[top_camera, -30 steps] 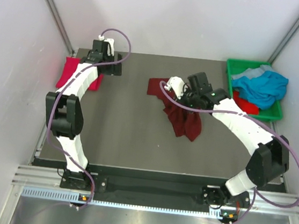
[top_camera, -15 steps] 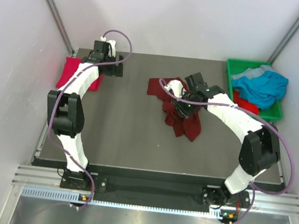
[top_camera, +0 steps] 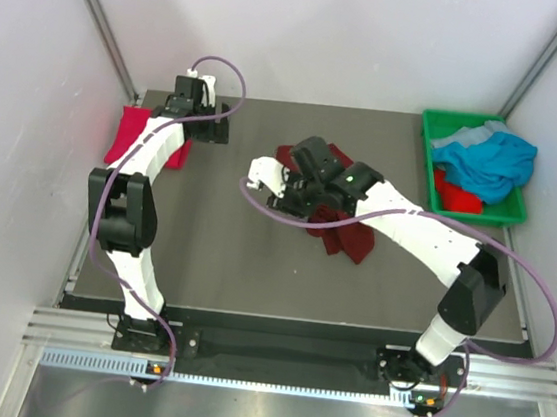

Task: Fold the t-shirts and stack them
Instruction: Flatten the tshirt out

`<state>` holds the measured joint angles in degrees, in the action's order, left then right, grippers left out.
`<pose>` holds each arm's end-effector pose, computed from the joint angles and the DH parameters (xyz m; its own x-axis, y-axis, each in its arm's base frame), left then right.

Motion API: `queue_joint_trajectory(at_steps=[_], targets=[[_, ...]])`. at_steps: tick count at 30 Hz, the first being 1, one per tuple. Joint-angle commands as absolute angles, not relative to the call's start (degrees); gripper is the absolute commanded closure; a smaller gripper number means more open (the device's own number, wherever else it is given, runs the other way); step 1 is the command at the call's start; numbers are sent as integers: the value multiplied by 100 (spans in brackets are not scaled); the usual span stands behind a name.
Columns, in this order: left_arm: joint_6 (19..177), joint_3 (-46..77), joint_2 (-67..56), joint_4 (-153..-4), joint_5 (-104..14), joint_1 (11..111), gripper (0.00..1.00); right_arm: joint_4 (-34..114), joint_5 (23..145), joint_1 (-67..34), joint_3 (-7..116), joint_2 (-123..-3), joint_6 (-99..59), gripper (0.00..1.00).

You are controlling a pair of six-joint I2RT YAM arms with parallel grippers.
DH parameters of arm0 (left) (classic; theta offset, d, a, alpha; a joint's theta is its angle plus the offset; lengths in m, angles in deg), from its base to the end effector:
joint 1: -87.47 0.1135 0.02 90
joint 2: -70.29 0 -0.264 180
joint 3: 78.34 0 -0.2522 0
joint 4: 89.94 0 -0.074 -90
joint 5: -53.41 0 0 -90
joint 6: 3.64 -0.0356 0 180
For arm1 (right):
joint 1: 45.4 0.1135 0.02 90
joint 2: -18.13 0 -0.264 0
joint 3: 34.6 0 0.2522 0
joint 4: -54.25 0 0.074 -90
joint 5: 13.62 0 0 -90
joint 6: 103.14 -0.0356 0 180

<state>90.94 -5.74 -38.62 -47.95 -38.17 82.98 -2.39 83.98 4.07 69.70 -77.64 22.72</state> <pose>0.4357 -0.0352 0.2812 -0.6919 -0.0257 -0.7215 0.0431 0.9961 -0.0768 0.2362 0.2835 0.3322 0.0829 -0.7966 -0.5988 -0.9405 0.1362 -0.3114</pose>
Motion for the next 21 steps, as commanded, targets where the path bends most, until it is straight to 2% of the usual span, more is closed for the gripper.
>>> queue_joint_trajectory(at_steps=[1,10,21], targets=[[9084,-544,-3501,-4858,-3756,8308,5,-258,8115,601,7197,-8345,2369,56],[9102,-219,-2992,-4849,-3546,8308,5,-91,6910,838,7250,-9147,2500,57],[9128,195,-2613,-4911,-3439,8316,5,234,6013,1076,6951,-8998,2430,59]])
